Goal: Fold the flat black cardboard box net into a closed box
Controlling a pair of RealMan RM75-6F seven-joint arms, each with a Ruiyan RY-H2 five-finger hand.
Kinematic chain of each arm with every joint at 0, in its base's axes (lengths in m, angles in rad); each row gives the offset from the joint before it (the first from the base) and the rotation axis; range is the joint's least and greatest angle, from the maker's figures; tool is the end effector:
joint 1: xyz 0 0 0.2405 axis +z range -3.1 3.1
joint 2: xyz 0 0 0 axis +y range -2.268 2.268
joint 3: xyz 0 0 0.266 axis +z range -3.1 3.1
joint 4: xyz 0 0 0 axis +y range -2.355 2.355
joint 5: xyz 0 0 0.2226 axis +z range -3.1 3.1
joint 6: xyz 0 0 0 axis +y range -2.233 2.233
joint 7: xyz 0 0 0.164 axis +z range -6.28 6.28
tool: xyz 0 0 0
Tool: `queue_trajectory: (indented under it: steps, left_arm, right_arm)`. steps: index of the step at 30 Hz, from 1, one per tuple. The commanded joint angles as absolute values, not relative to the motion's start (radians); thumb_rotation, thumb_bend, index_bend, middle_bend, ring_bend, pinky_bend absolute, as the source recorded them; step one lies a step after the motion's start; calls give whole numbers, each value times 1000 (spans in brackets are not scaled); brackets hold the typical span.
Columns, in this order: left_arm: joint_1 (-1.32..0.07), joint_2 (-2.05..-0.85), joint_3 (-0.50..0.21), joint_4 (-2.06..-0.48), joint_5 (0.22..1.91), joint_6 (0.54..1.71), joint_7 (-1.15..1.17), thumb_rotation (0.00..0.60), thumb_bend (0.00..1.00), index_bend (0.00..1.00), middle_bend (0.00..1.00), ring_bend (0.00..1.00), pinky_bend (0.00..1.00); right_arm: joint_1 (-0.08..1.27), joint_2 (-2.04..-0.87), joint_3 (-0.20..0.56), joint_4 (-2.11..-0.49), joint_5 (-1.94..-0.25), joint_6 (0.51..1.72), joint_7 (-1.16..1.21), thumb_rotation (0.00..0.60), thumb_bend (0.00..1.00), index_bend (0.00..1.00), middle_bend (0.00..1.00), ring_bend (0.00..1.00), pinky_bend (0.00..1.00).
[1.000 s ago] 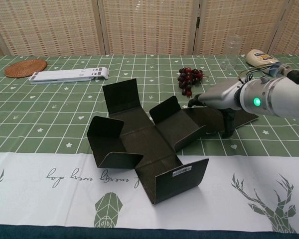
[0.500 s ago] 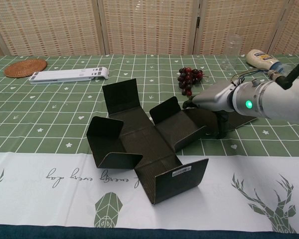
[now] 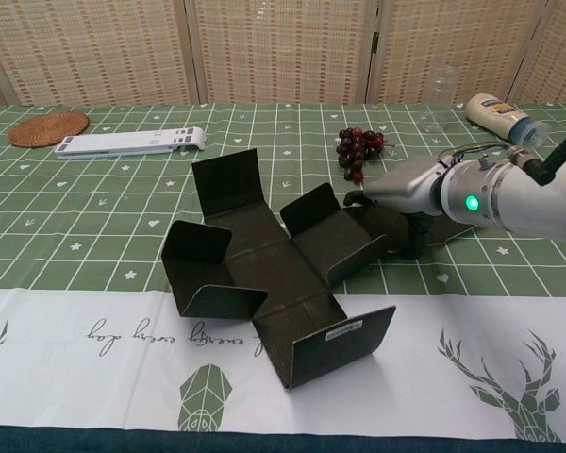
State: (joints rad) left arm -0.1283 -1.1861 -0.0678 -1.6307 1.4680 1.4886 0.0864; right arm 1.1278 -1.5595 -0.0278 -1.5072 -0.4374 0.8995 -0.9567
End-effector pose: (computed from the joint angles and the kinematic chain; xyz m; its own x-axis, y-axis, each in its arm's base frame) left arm -0.3079 0.2194 0.1327 0.3913 -0.0277 0.9198 0.9197 -0.0211 -0.3919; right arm -0.1330 -0.3866 -0.0729 0.8406 -0.3380 0.4233 -0.5404 -0.4682 0.6991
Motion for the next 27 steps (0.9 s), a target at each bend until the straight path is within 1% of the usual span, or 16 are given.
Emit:
queue_trajectory:
  steps: [1, 5, 8, 11, 13, 15, 17, 23, 27]
  left_arm:
    - [-138, -1191, -72, -1622, 1477, 1482, 78, 600, 102, 174, 71, 280, 499]
    - [-165, -1207, -82, -1590, 1496, 1463, 58, 600, 102, 195, 96, 290, 499]
    - [-198, -1226, -91, -1552, 1496, 1421, 42, 600, 102, 205, 108, 317, 499]
    - [-241, -1250, -96, -1509, 1503, 1366, 17, 600, 102, 220, 138, 407, 500]
    - [-275, -1270, -98, -1474, 1495, 1309, -10, 600, 102, 245, 202, 531, 520]
    - [-303, -1284, -98, -1453, 1487, 1259, -28, 600, 102, 257, 231, 580, 543]
    - [-330, -1301, -98, -1431, 1492, 1226, -38, 600, 102, 259, 234, 586, 557]
    - [-373, -1346, -88, -1384, 1522, 1201, -39, 600, 102, 251, 234, 588, 559]
    - [-387, -1379, -83, -1340, 1539, 1211, -49, 600, 102, 204, 216, 603, 559]
  right_arm:
    - [1124, -1560, -26, -1504, -451, 902, -946, 600, 412, 10, 175, 735, 982]
    - [1114, -1554, -14, -1505, -477, 904, -913, 600, 428, 31, 192, 742, 991]
    - [1108, -1544, -5, -1512, -505, 904, -887, 600, 428, 31, 192, 742, 991]
    - [1105, -1539, -5, -1519, -528, 906, -878, 600, 428, 32, 195, 742, 991]
    - [1105, -1540, -7, -1518, -534, 906, -880, 600, 428, 44, 206, 742, 991]
    - [1106, -1545, -10, -1515, -534, 907, -884, 600, 429, 73, 219, 742, 991]
    - [1107, -1550, -10, -1511, -529, 907, -888, 600, 433, 106, 223, 742, 991]
    - [1113, -1558, -1, -1507, -527, 917, -896, 600, 438, 140, 224, 742, 991]
    - [1114, -1558, 7, -1509, -534, 921, -890, 600, 439, 147, 225, 744, 991]
